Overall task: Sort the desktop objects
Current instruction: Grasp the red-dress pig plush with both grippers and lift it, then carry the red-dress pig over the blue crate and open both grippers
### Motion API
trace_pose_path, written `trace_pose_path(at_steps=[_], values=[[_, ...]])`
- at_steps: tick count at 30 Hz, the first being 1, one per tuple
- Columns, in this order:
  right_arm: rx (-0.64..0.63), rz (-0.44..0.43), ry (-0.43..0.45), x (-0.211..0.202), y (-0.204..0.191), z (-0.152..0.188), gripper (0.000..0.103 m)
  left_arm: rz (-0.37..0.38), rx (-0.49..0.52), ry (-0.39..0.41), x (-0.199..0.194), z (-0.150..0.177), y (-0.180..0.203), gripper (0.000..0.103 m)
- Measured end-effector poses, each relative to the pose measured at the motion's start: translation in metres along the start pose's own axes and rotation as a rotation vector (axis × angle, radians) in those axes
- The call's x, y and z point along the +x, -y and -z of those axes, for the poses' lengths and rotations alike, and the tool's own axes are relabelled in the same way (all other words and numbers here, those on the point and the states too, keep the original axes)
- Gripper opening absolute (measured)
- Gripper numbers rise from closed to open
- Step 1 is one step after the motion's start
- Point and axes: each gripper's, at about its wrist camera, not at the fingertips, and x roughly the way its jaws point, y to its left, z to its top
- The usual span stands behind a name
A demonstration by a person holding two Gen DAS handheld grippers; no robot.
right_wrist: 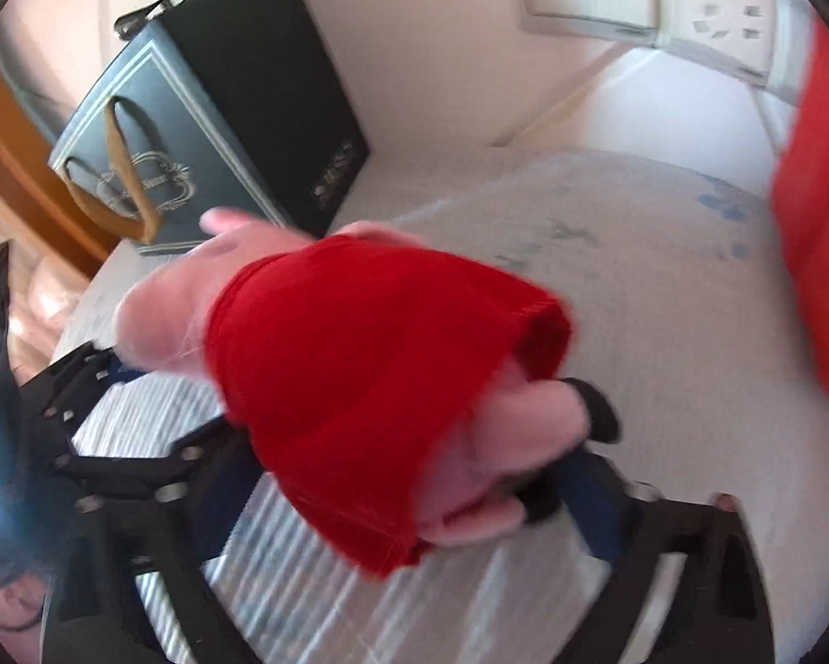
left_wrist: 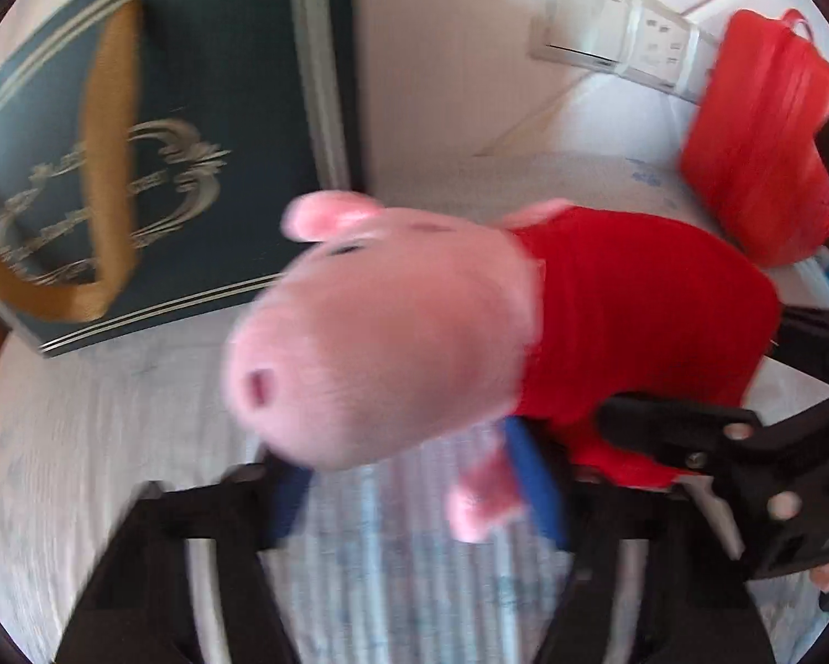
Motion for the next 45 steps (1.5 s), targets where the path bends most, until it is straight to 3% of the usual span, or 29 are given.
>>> trace_pose_path(at_steps=[2, 7, 12, 22, 33, 39, 45], values=[[-0.041, 0.009, 0.007, -0.008, -0.004, 0.001, 0.075, -0.013, 0.012, 0.011, -0.003, 0.000, 0.007, 0.041], [-0.104, 0.018, 0.038, -0.027, -0.014, 0.011, 0.070, -0.004, -0.001, 0.030, -0.028, 0.009, 0.017, 0.041], [-0.131, -0.012, 0.091, -0.070, -0.020, 0.024, 0.070, -0.005, 0.030, 0.111, -0.082, 0.018, 0.033, 0.041], [-0.164, 0.020, 0.255, -0.223, -0.038, 0.054, 0.070, 0.033, 0.098, 0.301, -0.229, 0.020, 0.095, 0.041], [-0.115, 0.182, 0.466, -0.433, -0.026, 0.154, 0.070, 0.152, 0.258, 0.482, -0.375, 0.035, 0.249, 0.041], [-0.033, 0.320, 0.550, -0.534, 0.016, 0.226, 0.070, 0.269, 0.373, 0.543, -0.420, 0.047, 0.361, 0.041], [0.065, 0.453, 0.577, -0.605, 0.080, 0.294, 0.070, 0.401, 0.468, 0.539, -0.433, 0.059, 0.493, 0.041]])
